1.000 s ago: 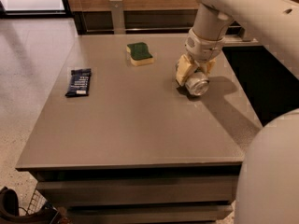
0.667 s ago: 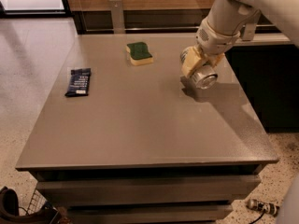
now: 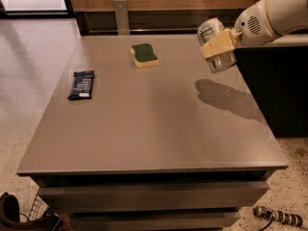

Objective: Place 7up can upright

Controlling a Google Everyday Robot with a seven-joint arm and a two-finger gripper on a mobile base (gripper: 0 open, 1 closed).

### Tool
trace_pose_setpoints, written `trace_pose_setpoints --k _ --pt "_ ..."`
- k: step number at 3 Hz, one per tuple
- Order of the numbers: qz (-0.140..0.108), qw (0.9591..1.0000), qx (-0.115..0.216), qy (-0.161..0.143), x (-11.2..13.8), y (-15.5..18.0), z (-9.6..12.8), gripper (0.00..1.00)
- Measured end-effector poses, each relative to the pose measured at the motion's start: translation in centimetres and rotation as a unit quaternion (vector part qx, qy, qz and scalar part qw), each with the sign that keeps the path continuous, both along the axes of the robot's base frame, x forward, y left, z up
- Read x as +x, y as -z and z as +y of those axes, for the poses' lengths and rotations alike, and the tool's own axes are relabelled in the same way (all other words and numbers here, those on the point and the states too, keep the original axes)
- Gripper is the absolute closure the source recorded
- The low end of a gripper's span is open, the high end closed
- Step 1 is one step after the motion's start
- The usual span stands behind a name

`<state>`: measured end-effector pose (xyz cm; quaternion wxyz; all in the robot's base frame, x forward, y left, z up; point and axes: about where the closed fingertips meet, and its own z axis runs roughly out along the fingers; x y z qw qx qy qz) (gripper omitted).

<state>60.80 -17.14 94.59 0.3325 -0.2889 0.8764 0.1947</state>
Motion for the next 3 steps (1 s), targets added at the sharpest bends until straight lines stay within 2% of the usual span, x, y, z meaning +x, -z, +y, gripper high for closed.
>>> trace_pose_setpoints --k 1,2,3 --pt "-0.051 0.9949 0.070 -0.052 -0.1 -0.8 0.7 1.00" --pt "-0.102 0.9834 0.109 -0.103 -0.7 -0.2 1.6 1.00" --pt "-0.158 0.9664 0.136 -0.150 -1.1 1.7 2.4 1.00"
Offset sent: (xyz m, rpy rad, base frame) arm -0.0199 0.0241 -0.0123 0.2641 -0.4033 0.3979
